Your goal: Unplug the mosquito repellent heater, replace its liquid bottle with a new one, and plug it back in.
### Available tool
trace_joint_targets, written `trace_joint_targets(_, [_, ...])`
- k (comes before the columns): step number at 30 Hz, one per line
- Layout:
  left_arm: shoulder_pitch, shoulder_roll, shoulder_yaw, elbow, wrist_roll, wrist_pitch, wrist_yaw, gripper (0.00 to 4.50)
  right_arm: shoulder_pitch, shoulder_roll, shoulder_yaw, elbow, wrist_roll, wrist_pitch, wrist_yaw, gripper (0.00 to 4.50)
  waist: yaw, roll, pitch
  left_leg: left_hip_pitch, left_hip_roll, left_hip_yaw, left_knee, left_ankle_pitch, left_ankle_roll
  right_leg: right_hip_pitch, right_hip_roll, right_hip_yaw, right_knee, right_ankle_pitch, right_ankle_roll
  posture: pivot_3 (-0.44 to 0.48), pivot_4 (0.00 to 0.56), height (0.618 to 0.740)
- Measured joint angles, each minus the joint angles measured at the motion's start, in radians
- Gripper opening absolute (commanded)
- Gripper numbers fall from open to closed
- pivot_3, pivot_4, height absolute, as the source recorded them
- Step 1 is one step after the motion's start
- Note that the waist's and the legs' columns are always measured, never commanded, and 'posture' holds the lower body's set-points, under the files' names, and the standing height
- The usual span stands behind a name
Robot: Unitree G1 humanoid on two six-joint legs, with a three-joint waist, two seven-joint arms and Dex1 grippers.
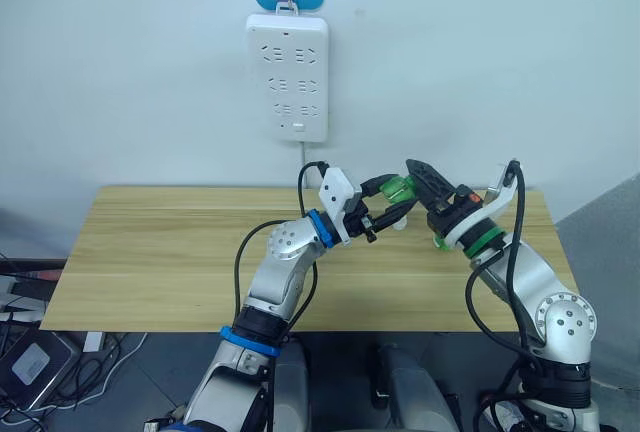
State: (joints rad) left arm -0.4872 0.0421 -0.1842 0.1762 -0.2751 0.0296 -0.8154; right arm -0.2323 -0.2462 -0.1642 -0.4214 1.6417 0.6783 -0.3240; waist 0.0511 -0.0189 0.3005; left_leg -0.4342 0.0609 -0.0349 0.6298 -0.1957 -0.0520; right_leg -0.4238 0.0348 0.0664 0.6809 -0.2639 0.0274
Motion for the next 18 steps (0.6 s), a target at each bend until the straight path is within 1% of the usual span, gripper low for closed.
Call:
trace_joint_targets(1, [-0.006,0.013,0.001,0.0,-0.021,0.038,-0.023,2.26,0.006,-0.047,0.005,-0.015,0.005,0.023,0.0,3.88,0.001,0.0,0.0,0.0,0.0,0.0,0.0,0.0,0.0,0.0,0.0,0.0,0.0,0.0,0.0,0.188,0.258,0.74])
trace_joint_targets(3, [-0.033,0.054,0.016,0.006,-0.082,0.147,-0.073,2.26,0.037,-0.195,0.002,-0.049,0.031,0.089,0.01,4.48,0.003,0.0,0.0,-0.001,-0.001,0.0,0.001,0.0,0.0,0.0,-0.001,0.0,0.0,0.0,0.0,0.181,0.268,0.74])
trace_joint_targets(6, [-0.094,0.134,0.07,0.031,-0.201,0.357,-0.155,2.26,0.117,-0.498,-0.029,-0.076,0.028,0.232,0.09,4.48,-0.002,0.0,0.0,0.0,-0.001,0.0,0.001,0.0,0.0,0.001,-0.001,0.0,-0.001,0.0,0.0,0.174,0.285,0.74])
trace_joint_targets(7, [-0.1,0.161,0.088,0.032,-0.222,0.402,-0.172,2.26,0.132,-0.553,-0.048,-0.076,0.023,0.26,0.113,4.48,-0.004,-0.001,0.0,0.0,-0.001,-0.001,0.001,0.0,0.0,0.001,-0.001,0.0,-0.001,0.0,0.0,0.171,0.29,0.74])
trace_joint_targets(8, [-0.114,0.194,0.106,0.036,-0.266,0.482,-0.205,2.26,0.148,-0.629,-0.058,-0.081,-0.019,0.289,0.172,4.48,-0.009,-0.001,0.0,0.0,-0.001,-0.001,0.001,0.0,0.0,0.001,0.0,0.0,0.0,0.0,0.0,0.17,0.293,0.74])
trace_joint_targets(9, [-0.125,0.223,0.105,0.036,-0.307,0.564,-0.245,2.26,0.165,-0.734,-0.059,-0.083,-0.082,0.321,0.237,4.48,-0.011,0.001,0.001,0.001,-0.001,0.0,0.001,0.0,0.0,0.001,0.0,0.0,0.0,0.0,0.0,0.169,0.295,0.74])
trace_joint_targets(11, [-0.131,0.281,0.108,0.033,-0.376,0.695,-0.315,2.26,0.188,-0.869,-0.07,-0.062,-0.211,0.356,0.334,4.48,-0.021,0.0,0.001,0.001,0.0,-0.002,0.001,0.0,0.0,0.002,0.001,-0.002,-0.001,0.0,0.0,0.166,0.303,0.74])
trace_joint_targets(12, [-0.133,0.316,0.106,0.032,-0.41,0.774,-0.358,2.26,0.194,-0.919,-0.071,-0.025,-0.28,0.361,0.385,4.48,-0.027,-0.001,0.002,0.001,0.0,-0.002,0.001,0.0,0.0,0.002,0.001,-0.002,0.0,0.0,0.0,0.167,0.308,0.74])
trace_joint_targets(14, [-0.141,0.352,0.105,0.028,-0.449,0.862,-0.403,2.26,0.197,-0.949,-0.057,0.056,-0.394,0.357,0.445,4.48,-0.028,-0.001,0.002,0.001,0.0,-0.002,0.001,0.0,0.0,0.001,0.001,-0.001,0.0,0.0,0.0,0.172,0.318,0.74])
trace_joint_targets(16, [-0.154,0.362,0.101,0.021,-0.468,0.907,-0.431,2.26,0.195,-0.964,-0.007,0.124,-0.51,0.344,0.51,4.48,-0.027,-0.002,0.003,0.001,0.0,-0.002,0.001,0.0,0.0,0.001,0.001,-0.001,-0.001,0.0,0.0,0.178,0.324,0.74])
trace_joint_targets(18, [-0.162,0.365,0.089,0.016,-0.47,0.918,-0.446,2.26,0.169,-0.967,0.066,0.188,-0.629,0.315,0.581,4.48,-0.027,-0.002,0.003,0.001,0.0,-0.001,0.001,0.0,0.0,0.001,0.0,-0.001,-0.001,0.0,0.0,0.183,0.329,0.74])
